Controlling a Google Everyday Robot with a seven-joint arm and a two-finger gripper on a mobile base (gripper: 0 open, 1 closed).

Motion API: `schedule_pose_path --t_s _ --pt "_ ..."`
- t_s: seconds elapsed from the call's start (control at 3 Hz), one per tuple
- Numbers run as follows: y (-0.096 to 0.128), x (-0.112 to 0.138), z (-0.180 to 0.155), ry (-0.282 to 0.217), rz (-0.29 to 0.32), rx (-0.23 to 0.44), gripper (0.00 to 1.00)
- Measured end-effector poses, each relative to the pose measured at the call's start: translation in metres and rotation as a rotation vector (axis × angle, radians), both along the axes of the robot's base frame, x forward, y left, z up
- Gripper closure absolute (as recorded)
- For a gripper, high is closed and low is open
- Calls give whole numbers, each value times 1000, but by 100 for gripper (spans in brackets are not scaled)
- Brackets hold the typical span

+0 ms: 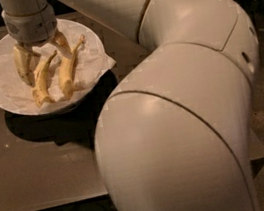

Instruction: Pick banana from white bowl

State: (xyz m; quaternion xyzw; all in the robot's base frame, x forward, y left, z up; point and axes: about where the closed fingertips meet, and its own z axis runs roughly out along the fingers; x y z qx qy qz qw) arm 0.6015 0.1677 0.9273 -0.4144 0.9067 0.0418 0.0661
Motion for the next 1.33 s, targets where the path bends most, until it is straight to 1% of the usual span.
schedule_pose_path --t_s 0.33,0.67,1.33 --pt "3 10 -5 12 -24 3 26" --pt "-1 24 -11 26 -62 14 26" --pt "-12 43 -33 80 -131 21 27"
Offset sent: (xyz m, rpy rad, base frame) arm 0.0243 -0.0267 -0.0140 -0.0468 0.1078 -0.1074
